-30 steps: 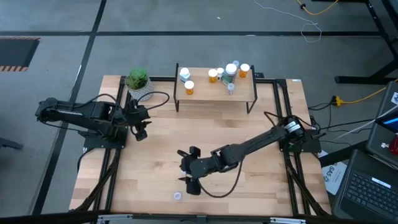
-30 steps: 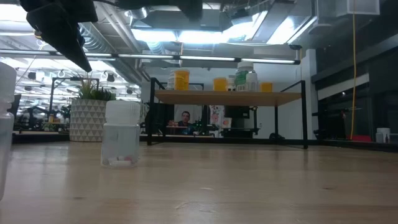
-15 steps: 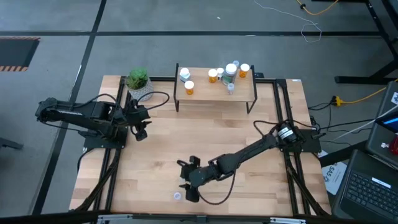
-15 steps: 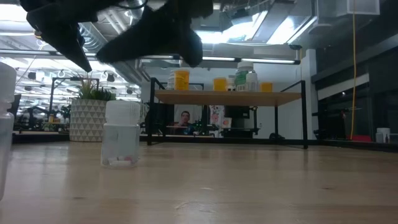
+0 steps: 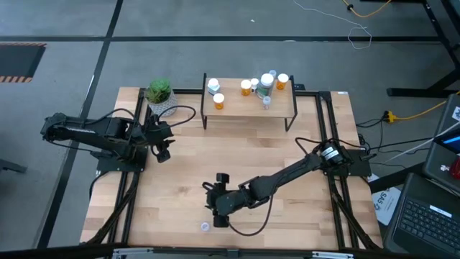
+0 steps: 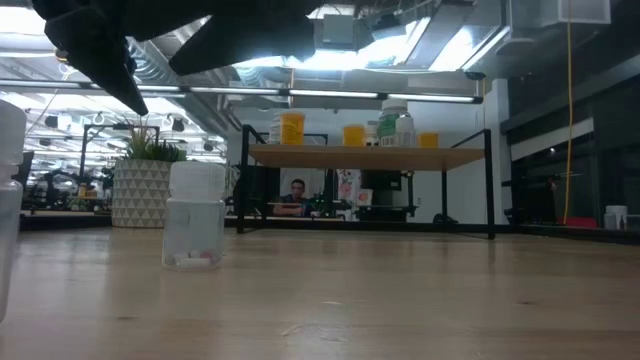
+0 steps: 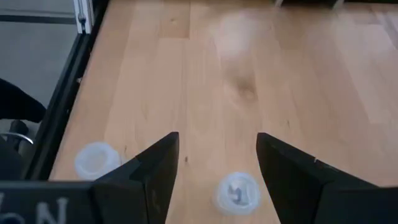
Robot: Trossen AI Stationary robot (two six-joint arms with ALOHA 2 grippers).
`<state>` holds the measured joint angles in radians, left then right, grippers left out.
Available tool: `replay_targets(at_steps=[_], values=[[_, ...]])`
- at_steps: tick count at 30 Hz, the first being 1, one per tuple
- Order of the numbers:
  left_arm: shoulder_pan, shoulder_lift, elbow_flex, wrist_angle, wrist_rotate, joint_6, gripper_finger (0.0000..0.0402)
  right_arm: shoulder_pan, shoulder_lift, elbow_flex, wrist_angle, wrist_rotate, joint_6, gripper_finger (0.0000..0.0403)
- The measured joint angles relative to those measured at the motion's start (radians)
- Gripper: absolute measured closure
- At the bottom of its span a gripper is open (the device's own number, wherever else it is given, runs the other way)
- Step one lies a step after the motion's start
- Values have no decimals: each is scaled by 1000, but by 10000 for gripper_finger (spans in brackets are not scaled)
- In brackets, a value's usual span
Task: Pick and place medicine bottles onto shelf by color
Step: Put the transparent pill bottle on the shelf
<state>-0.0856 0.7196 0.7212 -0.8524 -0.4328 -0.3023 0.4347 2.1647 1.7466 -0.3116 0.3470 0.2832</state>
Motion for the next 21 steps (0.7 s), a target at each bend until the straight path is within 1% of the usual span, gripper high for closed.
replay_targets(at_steps=[5,9,13,16,21], values=[[0,0,0,0,-1,0,303,-7,0,-1,-92,0,0,186],[0,0,0,0,-1,0,303,-20,0,-1,-128,-6,-6,186],[0,0,0,0,-1,0,303,-28,0,-1,-110,-13,-69,186],[0,0,0,0,-1,0,303,-33,0,-1,-109,-53,-148,186],[0,0,0,0,-1,0,303,-33,0,3,-28,-61,-218,186]])
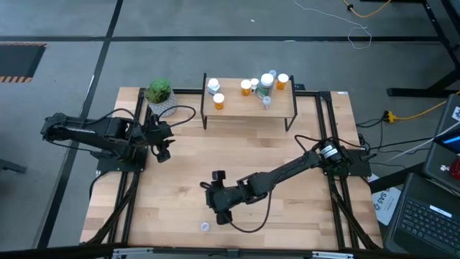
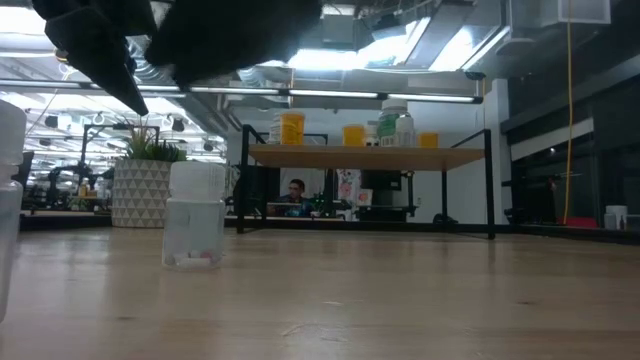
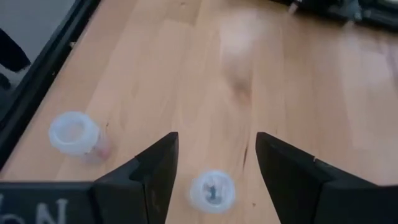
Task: Pick and place medicine bottles onto shelf by color
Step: Put the transparent pill bottle on the shelf
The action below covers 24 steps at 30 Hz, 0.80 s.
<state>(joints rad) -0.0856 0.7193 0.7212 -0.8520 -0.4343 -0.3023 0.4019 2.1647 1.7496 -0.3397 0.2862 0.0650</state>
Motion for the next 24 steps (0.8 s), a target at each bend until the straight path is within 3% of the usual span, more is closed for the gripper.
replay_targets(at_steps=[8,13,18,24], values=[[0,0,0,0,-3,0,303,-37,11,7,48,-5,107,181],[0,0,0,0,-3,0,303,-70,71,167,51,-68,19,172],[0,0,0,0,-3,0,303,-92,179,383,-167,-50,-45,171],[0,0,0,-1,-3,0,303,-98,218,550,-425,-52,55,171]])
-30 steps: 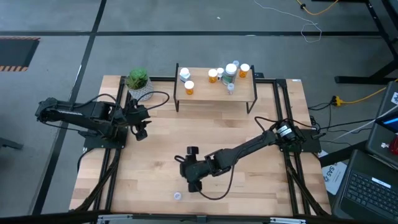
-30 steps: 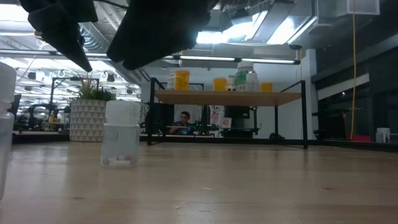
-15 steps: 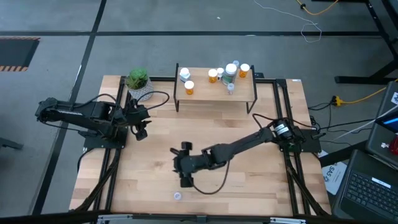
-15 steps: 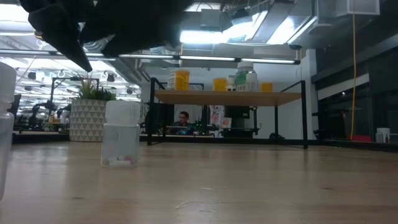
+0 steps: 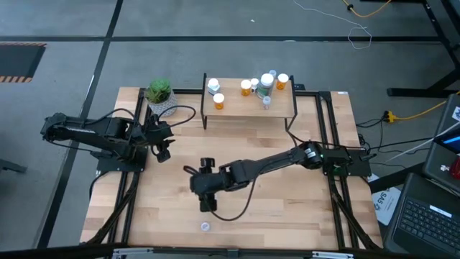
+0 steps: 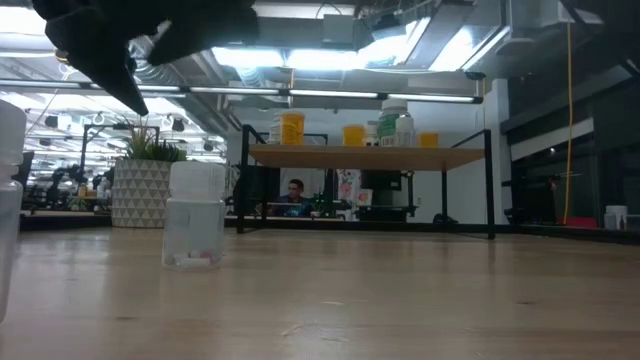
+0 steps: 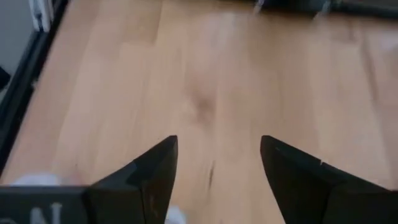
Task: Pick and place medicine bottles onto shelf by color
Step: Put the transparent pill bottle on the shelf
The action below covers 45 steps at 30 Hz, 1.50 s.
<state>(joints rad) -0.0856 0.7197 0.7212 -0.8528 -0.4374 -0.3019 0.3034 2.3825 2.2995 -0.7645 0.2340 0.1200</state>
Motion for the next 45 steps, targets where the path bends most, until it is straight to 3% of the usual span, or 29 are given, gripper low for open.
replay_targets(at_steps=[11,17,20,45], values=[[0,0,0,-3,0,19,303,68,9,-38,-103,-115,191,171],[0,0,0,-3,0,24,303,80,8,-36,-108,-99,194,170],[0,0,0,-3,0,24,303,78,17,-36,-139,-38,193,170],[0,0,0,-3,0,24,303,66,74,-36,-206,-42,265,171]])
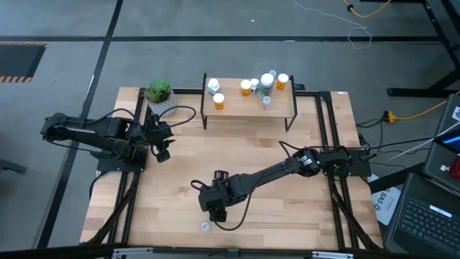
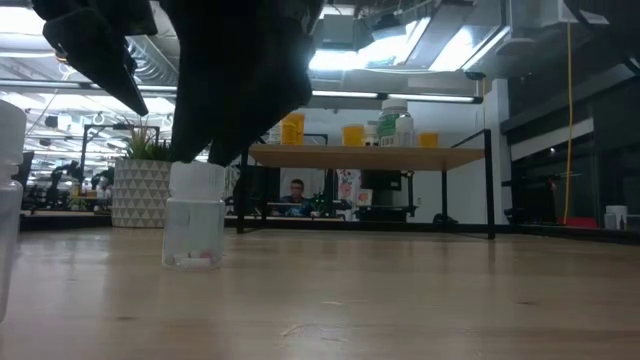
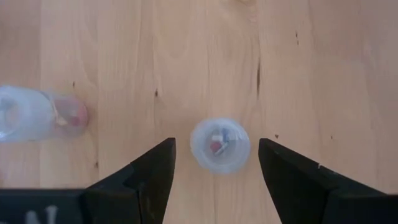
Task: Pick and place medicine bottles onto shelf by color
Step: Put the transparent pill bottle on the shelf
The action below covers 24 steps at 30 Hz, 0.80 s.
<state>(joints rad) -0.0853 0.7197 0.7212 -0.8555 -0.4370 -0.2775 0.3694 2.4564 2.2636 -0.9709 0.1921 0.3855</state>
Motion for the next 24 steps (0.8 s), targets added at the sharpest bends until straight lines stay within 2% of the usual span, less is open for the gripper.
replay_targets(at_steps=[8,24], values=[[0,0,0,0,0,0,303,-1,13,0,11,40,-1,171],[0,0,0,0,0,0,303,-1,25,-41,63,51,-1,171]])
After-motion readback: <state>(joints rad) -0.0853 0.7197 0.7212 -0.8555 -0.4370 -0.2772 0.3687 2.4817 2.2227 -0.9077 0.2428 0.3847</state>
